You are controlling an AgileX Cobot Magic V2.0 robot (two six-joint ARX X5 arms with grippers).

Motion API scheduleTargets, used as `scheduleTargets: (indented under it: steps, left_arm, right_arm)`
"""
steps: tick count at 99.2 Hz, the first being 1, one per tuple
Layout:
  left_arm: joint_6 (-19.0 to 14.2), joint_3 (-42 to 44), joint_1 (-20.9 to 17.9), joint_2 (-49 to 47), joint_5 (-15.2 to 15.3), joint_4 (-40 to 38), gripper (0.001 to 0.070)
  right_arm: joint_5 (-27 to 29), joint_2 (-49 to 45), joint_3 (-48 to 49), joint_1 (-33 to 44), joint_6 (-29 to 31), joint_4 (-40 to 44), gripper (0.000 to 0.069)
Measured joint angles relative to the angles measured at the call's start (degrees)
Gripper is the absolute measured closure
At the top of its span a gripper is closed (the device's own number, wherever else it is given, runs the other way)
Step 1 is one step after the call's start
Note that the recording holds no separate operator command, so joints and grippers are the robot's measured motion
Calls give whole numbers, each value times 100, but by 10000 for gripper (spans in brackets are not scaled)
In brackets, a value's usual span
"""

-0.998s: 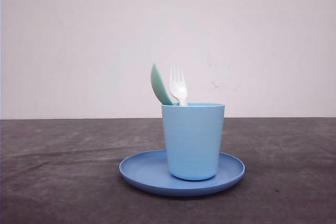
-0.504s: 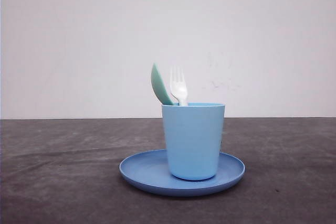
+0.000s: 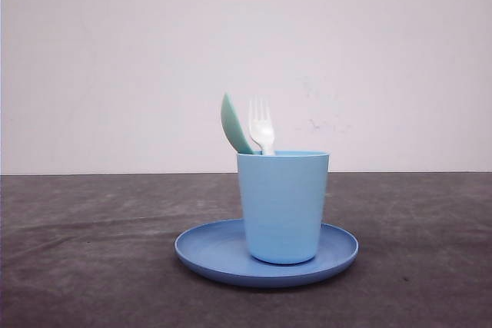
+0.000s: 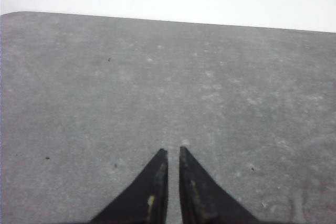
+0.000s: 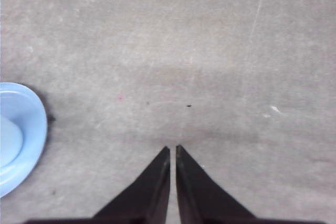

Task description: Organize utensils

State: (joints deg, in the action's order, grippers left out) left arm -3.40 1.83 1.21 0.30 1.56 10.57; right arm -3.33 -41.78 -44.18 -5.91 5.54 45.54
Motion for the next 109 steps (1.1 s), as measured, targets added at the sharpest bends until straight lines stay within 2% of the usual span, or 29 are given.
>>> scheduleTargets:
  steps: [7,17,43,63,78,109]
  left_arm:
    - [0,0,0,0,0,-2,697]
    - [0,0,0,0,0,0,697]
    - [0,0,0,0,0,0,697]
    - [0,0,0,0,0,0,697]
    - [0,0,0,0,0,0,697]
    - [0,0,0,0,-2,-2,697]
  right_arm:
    - [260,236,114,50,-72,-179,676]
    - [306,866,590,199,-144,-686,676]
    - [181,2872,2640,334,-229,-2542,676]
    - [181,4030,3869,334,-229,-3042,676]
    - [160,4153,4273,334,-186,-3471,676]
    - [144,4153,4319,334,-72,-3585,676]
